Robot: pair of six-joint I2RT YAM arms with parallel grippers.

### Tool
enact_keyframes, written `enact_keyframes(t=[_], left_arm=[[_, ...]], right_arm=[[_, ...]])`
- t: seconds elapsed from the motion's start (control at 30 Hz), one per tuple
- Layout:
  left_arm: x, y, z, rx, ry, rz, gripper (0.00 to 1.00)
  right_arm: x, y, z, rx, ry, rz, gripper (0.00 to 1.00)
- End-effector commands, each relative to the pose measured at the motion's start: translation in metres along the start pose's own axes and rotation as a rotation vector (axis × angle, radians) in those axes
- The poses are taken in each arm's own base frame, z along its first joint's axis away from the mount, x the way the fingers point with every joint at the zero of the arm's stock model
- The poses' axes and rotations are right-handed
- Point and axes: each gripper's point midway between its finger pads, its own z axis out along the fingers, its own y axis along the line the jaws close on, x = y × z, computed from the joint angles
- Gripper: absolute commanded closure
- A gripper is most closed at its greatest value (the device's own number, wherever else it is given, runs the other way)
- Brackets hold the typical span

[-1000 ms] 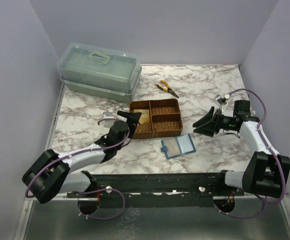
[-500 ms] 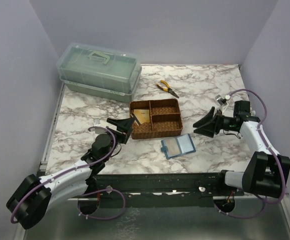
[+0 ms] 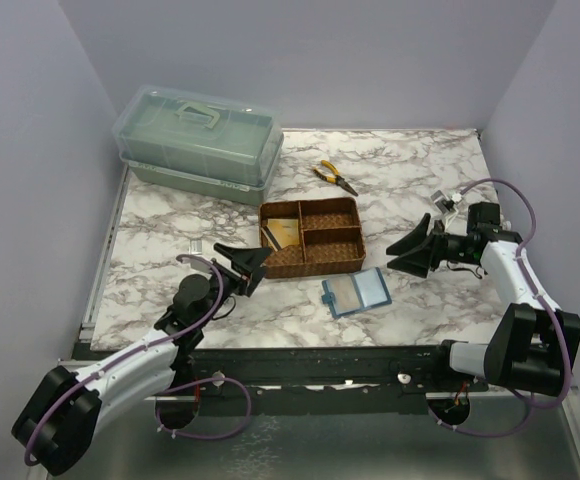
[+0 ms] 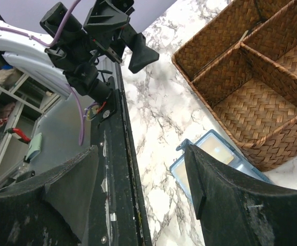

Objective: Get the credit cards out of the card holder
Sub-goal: Remove the credit card from the card holder.

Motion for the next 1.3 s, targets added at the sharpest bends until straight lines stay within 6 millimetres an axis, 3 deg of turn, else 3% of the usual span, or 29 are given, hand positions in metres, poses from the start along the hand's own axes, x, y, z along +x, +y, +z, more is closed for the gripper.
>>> enact_keyframes(t=[0.0,0.4,0.5,0.53,0.73,1.03,1.07,1.17,1.27], left_arm=[[0.026,-0.005,-0.009,0.042,0.159,0.071,0.01],[0.04,0.002,-0.026,0.085,0.237,0.089,0.01],[0.039,-0.002,-0.028,0.103,0.233,0.087,0.01],[0.04,0.006,-0.03,0.089,0.235,0.079,0.01],[0.05,0.017,-0.037,0.073,0.296,0.089,0.01],[0.068,0.027,-0.039,0.03,0.41,0.12,0.01],[0.07,0.02,-0.036,0.041,0.415,0.128,0.01],[0.075,0.025,-0.031,0.006,0.433,0.137,0.01],[0.083,0.029,-0.026,-0.023,0.45,0.147,0.02]], right_arm=[[-0.012,0.012,-0.001,-0.035,-0.043,-0.099,0.25],[0.003,0.002,-0.002,-0.005,-0.005,-0.281,0.24],[0.007,-0.001,-0.002,-0.006,0.012,-0.334,0.16],[0.008,-0.002,-0.002,-0.008,0.02,-0.347,0.14],[0.021,-0.007,0.006,-0.044,0.137,-0.413,0.11],[0.084,-0.016,0.044,-0.055,0.512,-0.653,0.08],[0.091,-0.016,0.049,-0.067,0.546,-0.682,0.07],[0.11,-0.019,0.062,-0.093,0.636,-0.753,0.07],[0.124,-0.027,0.068,-0.091,0.698,-0.784,0.01]])
